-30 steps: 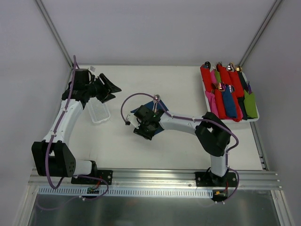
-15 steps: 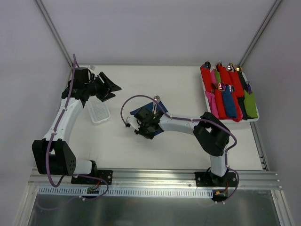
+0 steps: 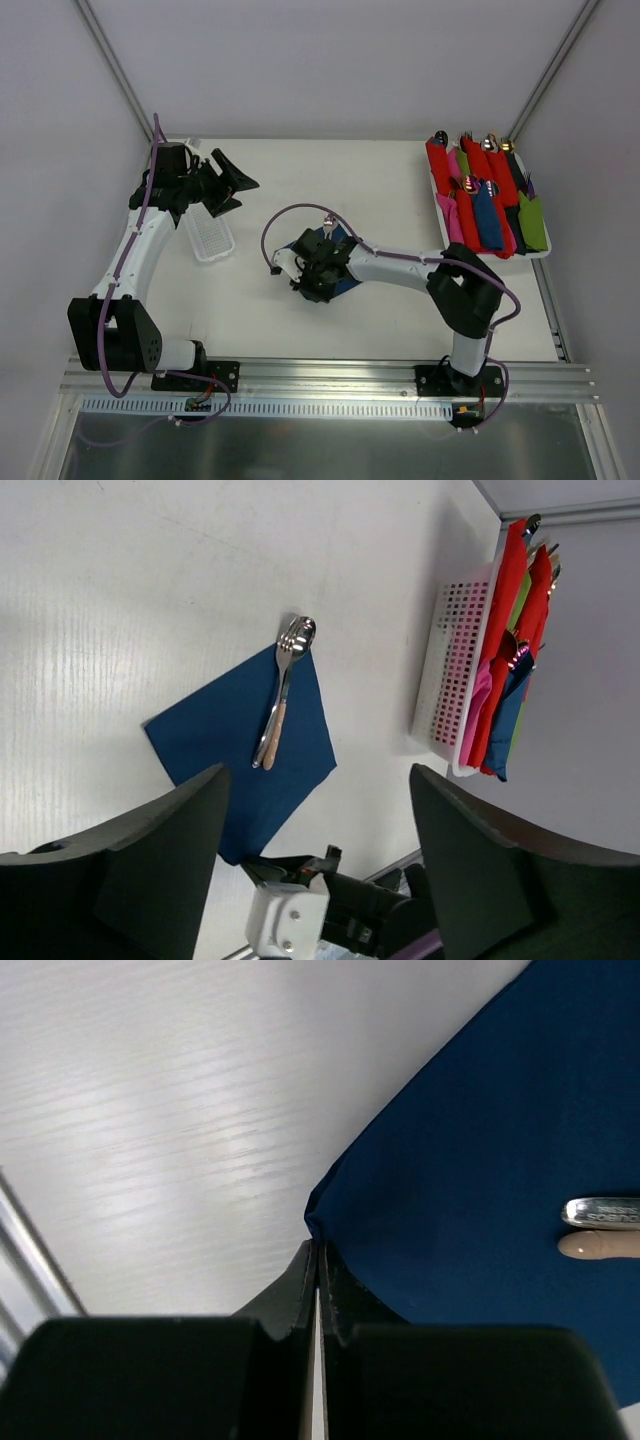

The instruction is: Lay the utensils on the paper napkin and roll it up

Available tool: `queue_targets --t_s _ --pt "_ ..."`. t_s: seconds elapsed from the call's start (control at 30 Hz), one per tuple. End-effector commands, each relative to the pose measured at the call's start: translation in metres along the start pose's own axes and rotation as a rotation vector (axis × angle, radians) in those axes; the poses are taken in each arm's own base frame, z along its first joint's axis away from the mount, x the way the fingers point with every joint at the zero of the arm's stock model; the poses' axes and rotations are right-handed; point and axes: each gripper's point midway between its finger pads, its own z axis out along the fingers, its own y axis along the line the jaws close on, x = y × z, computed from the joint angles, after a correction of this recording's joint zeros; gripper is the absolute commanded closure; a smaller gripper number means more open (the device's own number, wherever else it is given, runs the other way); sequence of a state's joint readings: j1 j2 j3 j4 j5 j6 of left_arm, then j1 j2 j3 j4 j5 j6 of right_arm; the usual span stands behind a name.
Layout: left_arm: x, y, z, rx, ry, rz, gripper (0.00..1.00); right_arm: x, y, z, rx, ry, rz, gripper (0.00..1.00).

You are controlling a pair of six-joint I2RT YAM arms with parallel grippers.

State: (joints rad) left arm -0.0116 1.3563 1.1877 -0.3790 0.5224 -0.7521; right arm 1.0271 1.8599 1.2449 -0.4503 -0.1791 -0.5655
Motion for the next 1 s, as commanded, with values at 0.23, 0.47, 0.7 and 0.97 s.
queue_targets --t_s 0.23,0.47,0.7,0.97 --pt "-0.001 -0.009 -0.009 0.039 -0.013 0.061 0.01 -0.029 -0.007 -0.048 -0.146 -0.155 0.102 1.00" --pt "0.005 -0.003 -0.006 0.038 0.012 0.073 0.01 -0.033 -0.041 -0.056 -0.220 -0.195 0.210 1.00" --pt "0.017 0.015 -0.002 0.006 0.033 0.081 0.01 -0.040 -0.066 -0.065 -0.275 -0.224 0.243 1.00" --pt "0.033 0.030 -0.001 -0.005 0.060 0.096 0.01 -0.035 -0.093 -0.064 -0.300 -0.239 0.299 1.00"
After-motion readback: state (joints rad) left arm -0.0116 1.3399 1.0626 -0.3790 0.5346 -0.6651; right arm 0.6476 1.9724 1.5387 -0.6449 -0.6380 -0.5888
